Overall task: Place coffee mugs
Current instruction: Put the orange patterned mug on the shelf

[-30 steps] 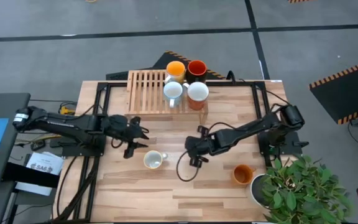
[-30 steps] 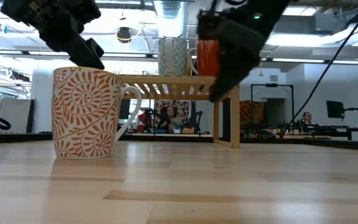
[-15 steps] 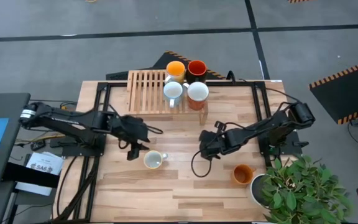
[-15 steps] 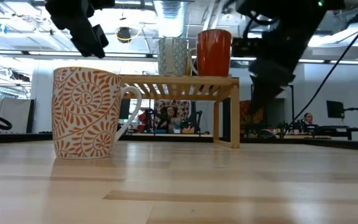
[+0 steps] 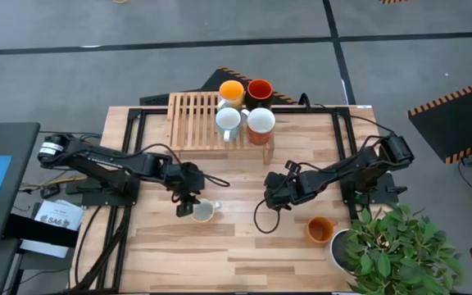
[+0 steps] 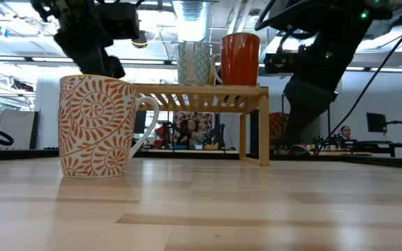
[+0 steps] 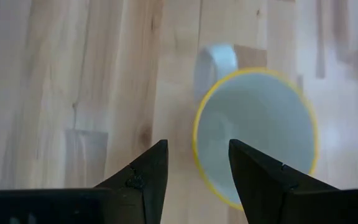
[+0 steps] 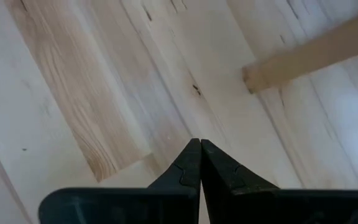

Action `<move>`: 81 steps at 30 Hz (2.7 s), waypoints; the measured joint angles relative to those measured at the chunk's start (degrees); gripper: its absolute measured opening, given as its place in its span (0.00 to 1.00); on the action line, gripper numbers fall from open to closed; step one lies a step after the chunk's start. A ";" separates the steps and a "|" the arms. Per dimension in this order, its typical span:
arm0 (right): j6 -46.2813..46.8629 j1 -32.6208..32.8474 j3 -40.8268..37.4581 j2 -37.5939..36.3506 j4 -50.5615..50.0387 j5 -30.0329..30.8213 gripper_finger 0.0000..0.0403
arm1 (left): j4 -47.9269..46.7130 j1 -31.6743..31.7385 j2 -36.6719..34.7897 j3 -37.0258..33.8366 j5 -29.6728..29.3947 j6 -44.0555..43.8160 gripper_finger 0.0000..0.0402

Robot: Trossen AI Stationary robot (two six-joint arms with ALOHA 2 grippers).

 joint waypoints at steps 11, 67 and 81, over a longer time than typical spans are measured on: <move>-0.18 0.00 0.00 0.21 0.58 0.82 0.08 | -0.67 0.00 6.79 0.00 3.16 -1.01 0.38; -3.15 0.01 0.02 0.21 6.22 0.68 0.08 | -33.34 49.37 25.13 60.67 -8.63 32.63 0.02; -3.13 0.04 0.02 0.21 7.22 0.57 0.08 | -34.45 50.85 25.31 60.74 -9.16 28.24 0.02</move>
